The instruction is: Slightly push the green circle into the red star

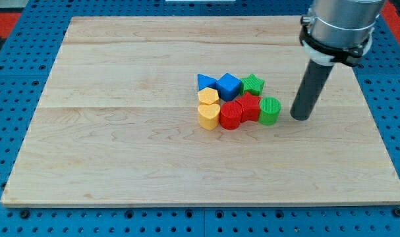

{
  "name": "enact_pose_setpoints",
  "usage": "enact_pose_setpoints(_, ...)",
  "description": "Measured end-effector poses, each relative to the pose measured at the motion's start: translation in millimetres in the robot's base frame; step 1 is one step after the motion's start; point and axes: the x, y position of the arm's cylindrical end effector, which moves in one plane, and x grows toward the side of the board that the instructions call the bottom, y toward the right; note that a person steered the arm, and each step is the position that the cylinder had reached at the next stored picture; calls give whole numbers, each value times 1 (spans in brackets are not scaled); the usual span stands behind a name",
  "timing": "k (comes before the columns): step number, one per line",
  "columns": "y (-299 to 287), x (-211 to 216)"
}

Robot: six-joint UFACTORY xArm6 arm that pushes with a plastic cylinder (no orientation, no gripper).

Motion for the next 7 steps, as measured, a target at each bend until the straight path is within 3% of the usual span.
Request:
enact_pose_setpoints(2, -25, 28)
enact_pose_setpoints(4, -37, 9)
enact_pose_setpoints(6, -33, 12)
enact_pose_setpoints(7, 1, 14)
